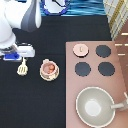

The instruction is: Take the lid off the pot, put the pot on the plate, and use the tool to push the pot to the front of the table.

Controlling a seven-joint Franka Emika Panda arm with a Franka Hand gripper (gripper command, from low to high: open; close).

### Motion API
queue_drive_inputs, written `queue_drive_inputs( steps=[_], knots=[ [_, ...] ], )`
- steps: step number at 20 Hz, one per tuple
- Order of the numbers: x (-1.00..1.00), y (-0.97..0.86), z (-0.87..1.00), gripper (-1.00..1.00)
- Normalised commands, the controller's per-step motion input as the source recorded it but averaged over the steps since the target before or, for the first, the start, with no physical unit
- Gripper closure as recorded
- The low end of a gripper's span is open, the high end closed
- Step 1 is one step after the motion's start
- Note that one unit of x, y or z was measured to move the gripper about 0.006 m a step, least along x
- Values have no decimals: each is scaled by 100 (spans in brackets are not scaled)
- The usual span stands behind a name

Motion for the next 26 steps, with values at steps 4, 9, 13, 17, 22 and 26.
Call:
queue_drive_inputs(
  steps=[4, 9, 13, 17, 22, 26],
  knots=[
    [-100, -34, -85, -100],
    [-71, 13, -89, -100],
    [-43, 29, -81, -100],
    [-39, 9, -64, -100],
    [-43, -9, -33, 100],
    [-34, -18, -4, 100]
  ],
)
